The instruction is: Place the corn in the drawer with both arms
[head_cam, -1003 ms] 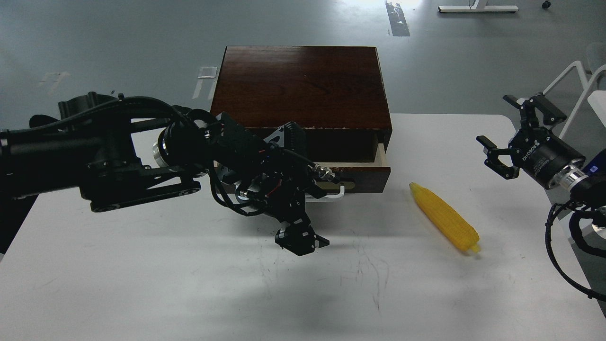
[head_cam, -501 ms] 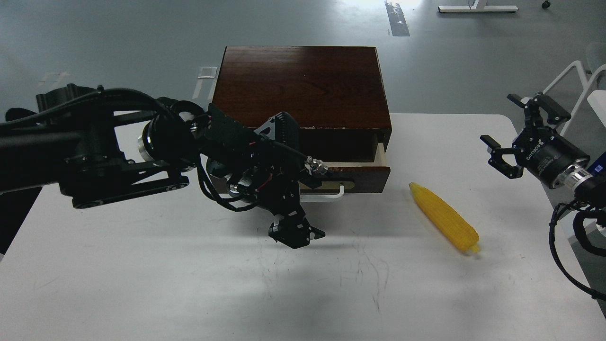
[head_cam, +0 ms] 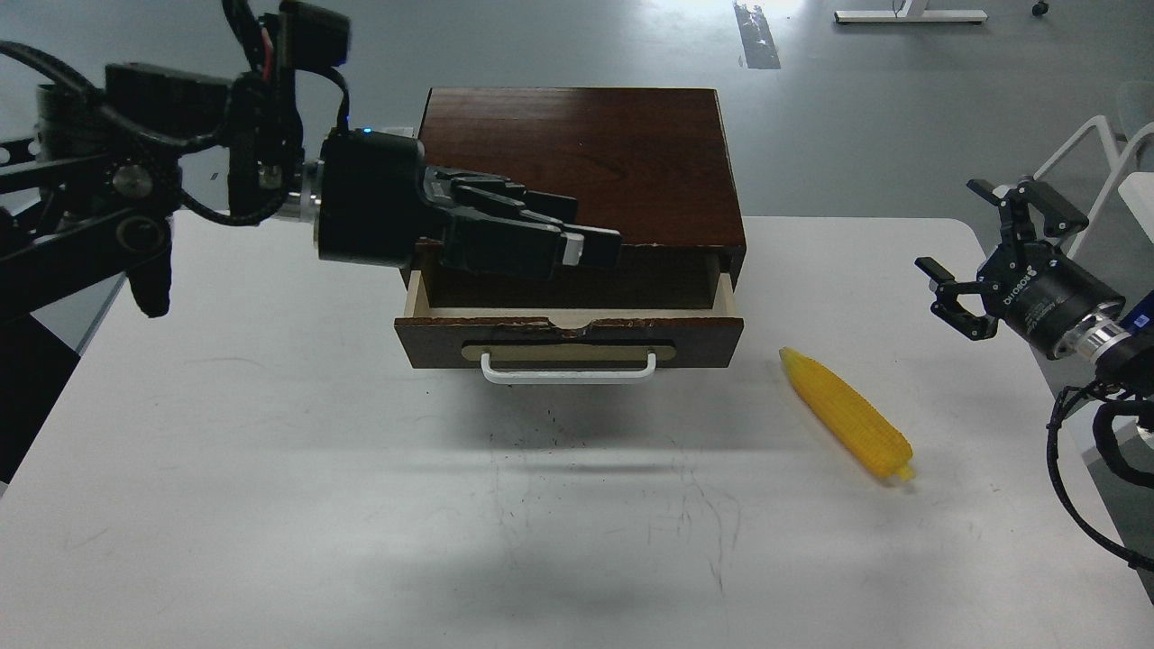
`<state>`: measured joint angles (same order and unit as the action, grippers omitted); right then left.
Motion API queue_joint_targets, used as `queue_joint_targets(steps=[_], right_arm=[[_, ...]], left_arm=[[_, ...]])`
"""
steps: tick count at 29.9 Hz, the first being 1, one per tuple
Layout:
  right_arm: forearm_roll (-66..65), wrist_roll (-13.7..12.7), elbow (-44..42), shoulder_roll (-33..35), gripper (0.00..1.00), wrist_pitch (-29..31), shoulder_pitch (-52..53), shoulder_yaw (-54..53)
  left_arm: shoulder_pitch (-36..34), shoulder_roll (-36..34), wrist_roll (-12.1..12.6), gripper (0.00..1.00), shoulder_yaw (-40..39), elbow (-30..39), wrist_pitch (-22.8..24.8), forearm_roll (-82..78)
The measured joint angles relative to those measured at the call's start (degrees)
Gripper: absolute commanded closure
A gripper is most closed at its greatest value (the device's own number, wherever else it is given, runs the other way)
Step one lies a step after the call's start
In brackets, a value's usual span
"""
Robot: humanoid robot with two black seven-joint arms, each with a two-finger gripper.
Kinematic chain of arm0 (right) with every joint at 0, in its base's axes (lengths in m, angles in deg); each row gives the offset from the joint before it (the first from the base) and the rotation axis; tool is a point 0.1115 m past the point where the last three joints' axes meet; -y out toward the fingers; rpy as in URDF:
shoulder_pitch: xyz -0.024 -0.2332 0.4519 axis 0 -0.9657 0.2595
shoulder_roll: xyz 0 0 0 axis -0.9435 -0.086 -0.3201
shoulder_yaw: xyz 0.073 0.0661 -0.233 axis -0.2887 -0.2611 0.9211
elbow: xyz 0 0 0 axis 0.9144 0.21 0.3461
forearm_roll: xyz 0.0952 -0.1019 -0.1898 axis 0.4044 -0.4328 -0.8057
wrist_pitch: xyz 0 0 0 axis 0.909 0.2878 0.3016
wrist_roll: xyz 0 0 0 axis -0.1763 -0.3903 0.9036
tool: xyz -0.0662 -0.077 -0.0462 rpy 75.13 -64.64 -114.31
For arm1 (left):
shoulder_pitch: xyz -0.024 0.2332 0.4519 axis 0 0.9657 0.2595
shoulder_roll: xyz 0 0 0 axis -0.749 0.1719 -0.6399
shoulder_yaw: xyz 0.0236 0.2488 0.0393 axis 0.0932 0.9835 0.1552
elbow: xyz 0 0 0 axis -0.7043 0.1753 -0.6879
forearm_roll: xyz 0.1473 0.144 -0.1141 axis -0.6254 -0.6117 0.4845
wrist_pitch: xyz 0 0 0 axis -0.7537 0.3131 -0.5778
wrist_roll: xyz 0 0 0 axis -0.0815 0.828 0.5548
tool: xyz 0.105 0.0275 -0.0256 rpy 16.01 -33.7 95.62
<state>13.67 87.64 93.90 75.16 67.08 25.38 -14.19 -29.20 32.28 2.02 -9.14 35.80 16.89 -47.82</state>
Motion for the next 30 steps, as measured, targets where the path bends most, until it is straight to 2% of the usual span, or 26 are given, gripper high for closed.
queue_joint_targets(steps=[5, 15, 18, 23, 30], right_arm=[[0.0, 0.0, 0.2, 0.1, 0.0, 0.0, 0.1, 0.0], [-4.3, 0.0, 1.7, 3.8, 0.0, 0.0, 2.2, 0.1], [-13.3, 0.0, 3.3, 6.0, 0.01, 0.0, 3.9, 0.2], [-36.8, 0.0, 7.0, 9.4, 0.01, 0.0, 7.9, 0.2], [-64.9, 0.0, 10.3, 10.4, 0.01, -0.7, 12.2, 0.2]], left_arm=[[9.0, -4.6, 0.0, 0.01, -0.1, -3.9, -5.6, 21.4], [21.4, -4.0, 0.0, 0.01, -0.4, -22.0, -6.8, 50.9], [23.6, -2.6, 0.0, 0.01, -1.4, -24.6, -6.8, 54.0], [28.5, 0.2, 0.0, 0.01, -6.4, -25.6, -6.8, 54.6], [31.6, 2.1, 0.0, 0.01, -9.5, -25.6, -6.9, 53.9]])
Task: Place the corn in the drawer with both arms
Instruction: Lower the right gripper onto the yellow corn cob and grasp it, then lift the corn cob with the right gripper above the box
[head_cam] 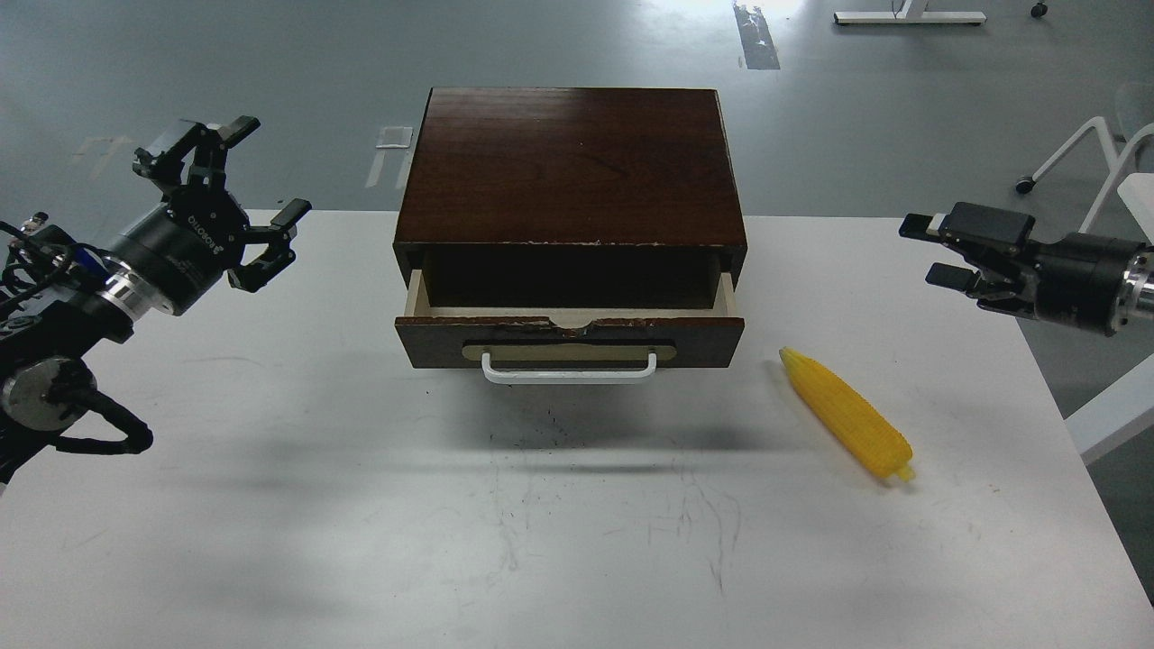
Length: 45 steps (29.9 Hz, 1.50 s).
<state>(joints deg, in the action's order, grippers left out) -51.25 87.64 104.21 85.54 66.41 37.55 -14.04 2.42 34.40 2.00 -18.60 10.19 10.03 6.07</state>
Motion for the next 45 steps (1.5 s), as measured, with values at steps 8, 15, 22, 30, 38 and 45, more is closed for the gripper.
queue_joint_targets(steps=[8, 15, 22, 30, 38, 45], right_arm=[[-22.2, 0.0, 1.2, -4.4, 0.01, -8.0, 0.0, 5.7], [-24.1, 0.0, -1.0, -8.0, 0.01, -10.1, 0.0, 10.4], [-24.1, 0.0, -4.7, -12.4, 0.05, -11.9, 0.0, 13.9], [-24.1, 0.0, -6.5, -14.4, 0.22, -12.1, 0.1, 17.8], [-24.1, 0.0, -6.6, -14.2, 0.77, -12.1, 0.2, 19.5], [-24.1, 0.0, -6.1, -13.6, 0.93, -12.2, 1.4, 19.5]], left_arm=[[0.7, 0.4, 0.0, 0.01, -0.2, 0.2, 0.2, -0.1], [0.7, 0.4, 0.0, 0.01, -0.6, 0.6, 0.5, -1.0], [0.7, 0.5, 0.0, 0.01, -1.6, 0.5, 0.5, -1.3], [0.7, 0.6, 0.0, 0.01, -2.1, 0.4, 0.5, -1.3], [0.6, 0.7, 0.0, 0.01, -2.3, 0.4, 0.5, -1.3], [0.6, 0.7, 0.0, 0.01, -2.3, 0.4, 0.6, -1.3]])
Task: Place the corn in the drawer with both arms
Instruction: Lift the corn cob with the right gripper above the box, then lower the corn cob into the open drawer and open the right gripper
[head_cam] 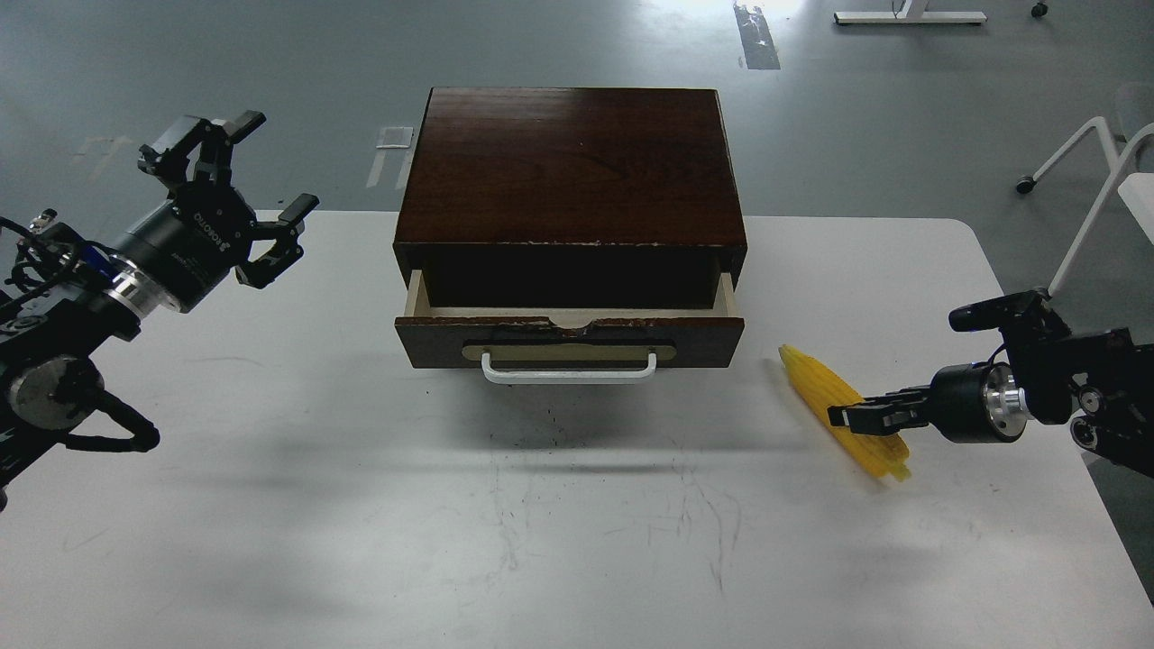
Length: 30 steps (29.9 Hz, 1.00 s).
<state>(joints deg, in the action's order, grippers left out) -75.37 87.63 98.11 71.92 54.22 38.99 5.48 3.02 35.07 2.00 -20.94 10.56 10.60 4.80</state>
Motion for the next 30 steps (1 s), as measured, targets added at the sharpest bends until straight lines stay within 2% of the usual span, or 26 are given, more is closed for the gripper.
queue_joint_targets(steps=[6, 13, 18, 25, 30], right_arm=[[0.2, 0.0, 1.5, 2.9, 0.92, 0.0, 5.0, -0.3], [0.4, 0.0, 5.3, 6.2, 0.91, 0.0, 19.3, -0.3], [-0.1, 0.0, 7.3, 5.8, 0.91, 0.3, 30.0, 0.8], [-0.7, 0.0, 11.8, -5.1, 0.91, 0.4, 45.9, 10.8], [-1.7, 0.0, 13.1, -14.4, 0.91, 0.2, 50.8, 14.5]], left_arm=[[0.0, 0.0, 0.0, 0.01, -0.8, 0.0, 0.0, 0.0], [0.0, 0.0, 0.0, 0.01, -1.2, 0.0, 0.1, 0.0], [0.0, 0.0, 0.0, 0.01, -1.9, 0.0, 0.3, 0.0], [0.0, 0.1, 0.0, 0.01, -2.1, 0.0, 0.3, 0.0], [0.0, 0.1, 0.0, 0.01, -2.2, 0.0, 0.3, 0.0]])
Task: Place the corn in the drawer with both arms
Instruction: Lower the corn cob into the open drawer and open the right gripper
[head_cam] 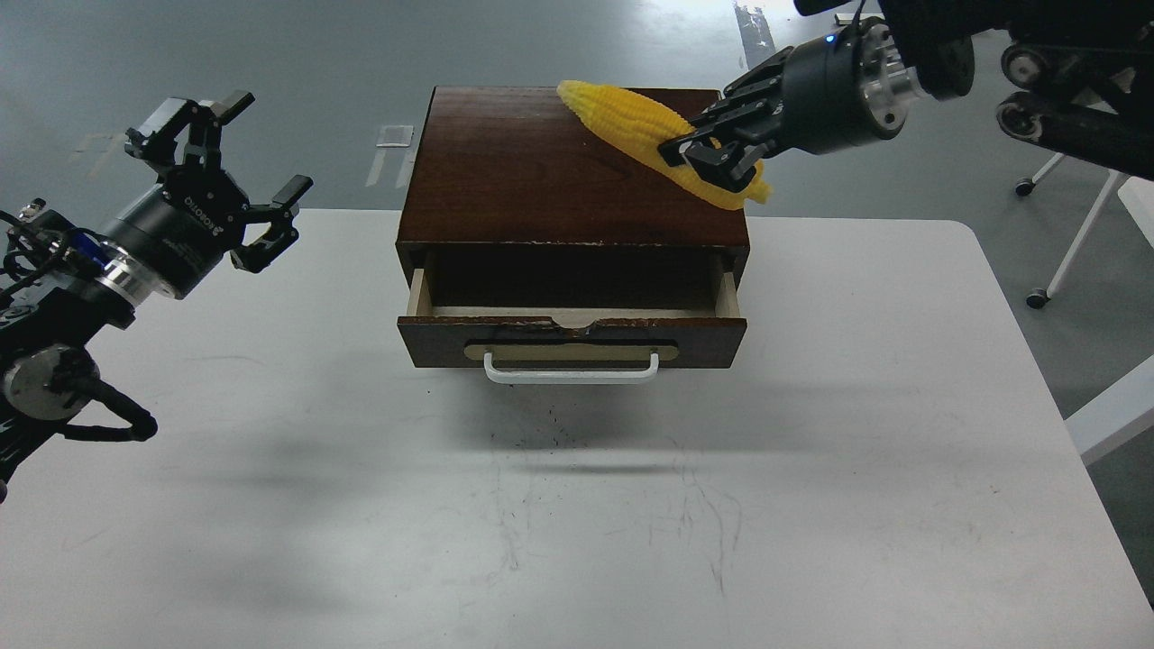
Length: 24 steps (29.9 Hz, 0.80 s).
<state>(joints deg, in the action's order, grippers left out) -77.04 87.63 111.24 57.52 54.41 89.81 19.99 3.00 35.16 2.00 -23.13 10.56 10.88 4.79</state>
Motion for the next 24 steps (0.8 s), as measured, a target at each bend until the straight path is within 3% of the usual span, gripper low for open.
queue_joint_targets(steps=[10, 14, 22, 24], right_arm=[[-5.4, 0.0, -0.4, -12.7, 0.9, -4.2, 0.6, 6.0], [-6.9, 0.0, -1.9, -15.0, 0.83, -5.4, 0.1, 7.5], [-7.6, 0.0, -4.1, -17.4, 0.62, -6.4, -1.5, 9.1], [-7.6, 0.0, -4.4, -17.5, 0.48, -6.4, -1.7, 9.1]], left_arm=[[0.0, -0.2, 0.0, 0.01, 0.1, 0.0, 0.0, 0.0], [0.0, -0.2, 0.0, 0.01, 0.1, 0.0, 0.0, 0.0], [0.0, -0.5, 0.0, 0.01, 0.1, 0.0, 0.0, 0.0], [0.0, -0.5, 0.0, 0.01, 0.1, 0.0, 0.0, 0.0]])
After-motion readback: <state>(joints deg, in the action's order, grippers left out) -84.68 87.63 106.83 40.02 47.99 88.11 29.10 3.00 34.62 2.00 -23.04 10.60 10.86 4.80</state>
